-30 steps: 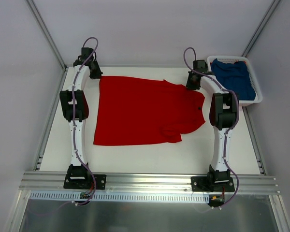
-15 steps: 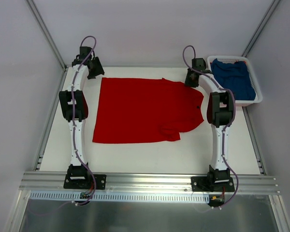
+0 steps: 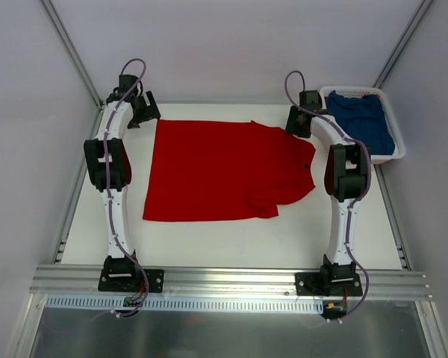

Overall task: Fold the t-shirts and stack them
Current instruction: Flatten out the tshirt

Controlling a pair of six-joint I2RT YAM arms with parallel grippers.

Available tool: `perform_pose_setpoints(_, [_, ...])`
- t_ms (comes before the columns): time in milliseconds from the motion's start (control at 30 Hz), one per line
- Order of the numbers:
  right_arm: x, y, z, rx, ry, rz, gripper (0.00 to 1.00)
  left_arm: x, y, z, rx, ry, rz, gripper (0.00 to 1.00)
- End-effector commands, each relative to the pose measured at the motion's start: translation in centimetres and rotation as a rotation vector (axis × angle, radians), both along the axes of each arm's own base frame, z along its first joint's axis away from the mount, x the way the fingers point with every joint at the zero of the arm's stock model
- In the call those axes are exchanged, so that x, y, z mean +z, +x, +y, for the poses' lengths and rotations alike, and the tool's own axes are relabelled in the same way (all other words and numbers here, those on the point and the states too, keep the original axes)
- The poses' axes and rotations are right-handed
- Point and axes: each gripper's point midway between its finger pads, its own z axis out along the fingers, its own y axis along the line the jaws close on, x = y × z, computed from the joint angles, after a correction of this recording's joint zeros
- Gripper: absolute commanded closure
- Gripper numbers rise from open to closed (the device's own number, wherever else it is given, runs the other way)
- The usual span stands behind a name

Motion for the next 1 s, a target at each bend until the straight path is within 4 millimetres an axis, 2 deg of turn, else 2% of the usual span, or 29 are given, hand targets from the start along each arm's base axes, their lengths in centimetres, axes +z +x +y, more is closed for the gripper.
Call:
perform_pose_setpoints(0, [9.8,-0.3,0.2,0.021,-0.02,-0.171,0.49,8.7,-1.4,-0.2,-0.005,0.04,-0.133,0.15])
perform_pose_setpoints(33, [11.1,-1.1,0.3,0.028,-0.022,-0.186,0.49,8.8,-1.9,-0.6,-0.006,0.03,-0.129,0.14])
perform_pose_setpoints(100, [12.3,-1.9,0.2,0.032,-0.031,-0.201,0.48,9.3,-3.4,-1.2,-0.011,0.022,-0.121,0.15])
perform_pose_setpoints(133, [13.3,-2.8,0.1,0.034,-0.038,-0.205,0.48,10.5,-4.0,-1.5,-0.017,0.025,-0.137,0.14])
perform_pose_setpoints(167, [13.7,-3.3,0.2,0.041,-0.044,-0.204,0.48,9.4,-5.0,-2.3,-0.031,0.025,-0.103,0.14])
perform_pose_setpoints(233, [14.2,-4.6,0.4,0.047,-0.037,-0.2,0.48,9.2,-6.3,-2.7,-0.029,0.017,-0.083,0.14])
perform_pose_setpoints(267, [14.4,-6.1,0.6,0.053,-0.024,-0.195,0.48,8.8,-7.5,-3.0,-0.026,0.011,-0.065,0.14])
perform_pose_setpoints(300, [14.5,-6.8,1.0,0.063,-0.016,-0.194,0.48,8.7,-8.2,-4.4,-0.049,0.006,-0.056,0.14])
perform_pose_setpoints(333, [14.5,-7.5,1.2,0.066,-0.008,-0.192,0.48,8.4,-8.8,-4.9,-0.055,0.003,-0.046,0.14])
perform_pose_setpoints(400, [14.1,-9.6,2.0,0.085,0.009,-0.17,0.48,7.5,-10.6,-6.2,-0.076,-0.006,-0.012,0.15])
perform_pose_setpoints(433, [13.9,-10.3,2.3,0.094,0.012,-0.164,0.48,7.8,-11.2,-6.4,-0.079,-0.004,-0.017,0.15])
perform_pose_setpoints(467, [13.5,-11.5,2.4,0.102,0.015,-0.153,0.48,6.2,-12.5,-6.8,-0.08,-0.012,0.023,0.15])
perform_pose_setpoints(500, [13.3,-12.2,2.8,0.114,0.018,-0.149,0.48,5.9,-13.2,-7.2,-0.087,-0.018,0.031,0.15])
perform_pose_setpoints(533, [13.2,-12.7,3.2,0.105,0.038,-0.15,0.48,6.3,-13.9,-7.3,-0.087,-0.027,0.02,0.16])
perform_pose_setpoints(567, [12.8,-13.4,3.5,0.115,0.048,-0.142,0.48,4.7,-15.1,-7.6,-0.088,-0.043,0.048,0.16])
perform_pose_setpoints(700, [11.7,-16.4,4.8,0.155,0.069,-0.105,0.48,3.7,-18.1,-7.6,-0.071,-0.062,0.044,0.15])
perform_pose_setpoints(733, [11.3,-17.4,4.9,0.157,0.069,-0.094,0.48,4.2,-18.7,-7.6,-0.068,-0.064,0.027,0.15])
perform_pose_setpoints(767, [11.1,-17.8,5.2,0.164,0.069,-0.093,0.48,3.3,-19.6,-7.5,-0.062,-0.068,0.046,0.15])
perform_pose_setpoints(833, [10.5,-19.3,6.2,0.189,0.075,-0.077,0.49,3.1,-20.9,-7.6,-0.053,-0.079,0.052,0.15])
perform_pose_setpoints(967, [9.2,-21.6,8.1,0.238,0.076,-0.047,0.51,2.3,-22.7,-7.7,-0.04,-0.086,0.06,0.15])
